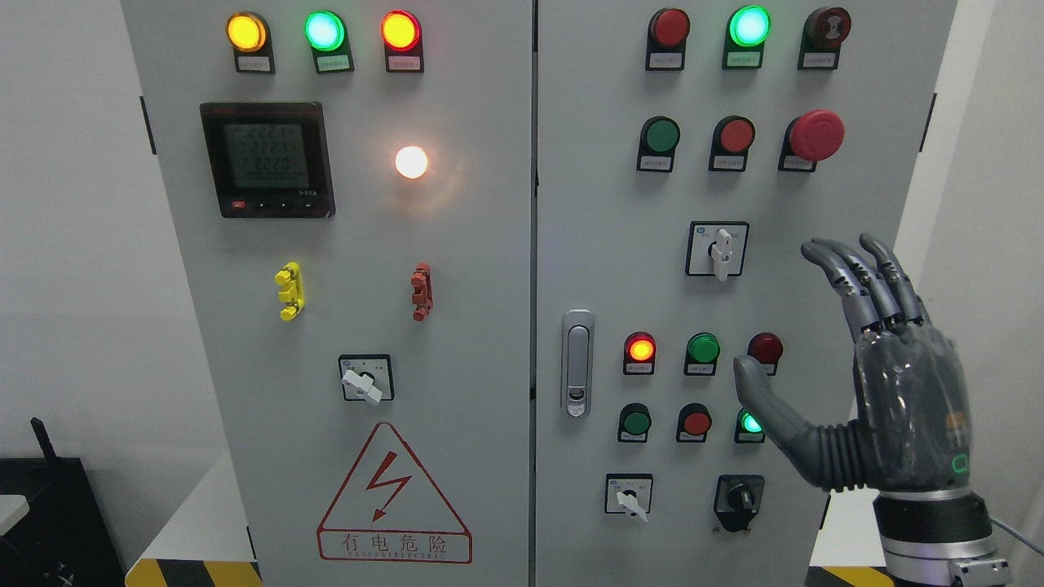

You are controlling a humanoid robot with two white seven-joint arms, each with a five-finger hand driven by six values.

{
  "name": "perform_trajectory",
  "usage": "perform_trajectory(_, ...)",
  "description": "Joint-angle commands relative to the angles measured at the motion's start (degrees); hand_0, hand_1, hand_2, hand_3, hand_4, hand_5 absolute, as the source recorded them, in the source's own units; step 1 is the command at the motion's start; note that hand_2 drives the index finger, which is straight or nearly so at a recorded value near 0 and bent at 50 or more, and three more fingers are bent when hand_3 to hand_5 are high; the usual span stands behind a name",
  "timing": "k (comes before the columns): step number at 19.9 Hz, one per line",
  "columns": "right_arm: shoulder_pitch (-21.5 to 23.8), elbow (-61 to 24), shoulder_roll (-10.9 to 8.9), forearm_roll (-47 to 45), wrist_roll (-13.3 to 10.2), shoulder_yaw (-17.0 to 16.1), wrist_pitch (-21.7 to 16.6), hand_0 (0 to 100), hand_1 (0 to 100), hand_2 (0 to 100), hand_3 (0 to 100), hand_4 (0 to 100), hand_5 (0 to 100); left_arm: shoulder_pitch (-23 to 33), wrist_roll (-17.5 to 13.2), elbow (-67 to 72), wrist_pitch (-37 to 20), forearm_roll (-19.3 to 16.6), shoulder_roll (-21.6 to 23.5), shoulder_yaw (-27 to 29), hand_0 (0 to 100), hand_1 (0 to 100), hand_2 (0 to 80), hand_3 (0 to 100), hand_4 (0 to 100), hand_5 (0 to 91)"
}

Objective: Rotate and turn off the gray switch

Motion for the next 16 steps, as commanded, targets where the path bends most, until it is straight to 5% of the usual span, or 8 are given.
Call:
perform_trajectory(1, 0.7, -0.7, -0.94, 0.0, 0.0, -1.3, -0.4, 26, 34, 15, 10, 0, 0, 0.0, 0.0, 0.9, 0.0, 0.0, 0.0, -0.1, 12, 39, 0.0, 0, 0, 0.0)
perform_trajectory(16, 0.7, -0.8, -0.94, 0.0, 0.0, -1.0, -0.5, 25, 35, 17, 13, 0, 0, 0.0, 0.0, 0.8, 0.0, 0.0, 0.0, -0.1, 12, 39, 0.0, 0, 0, 0.0)
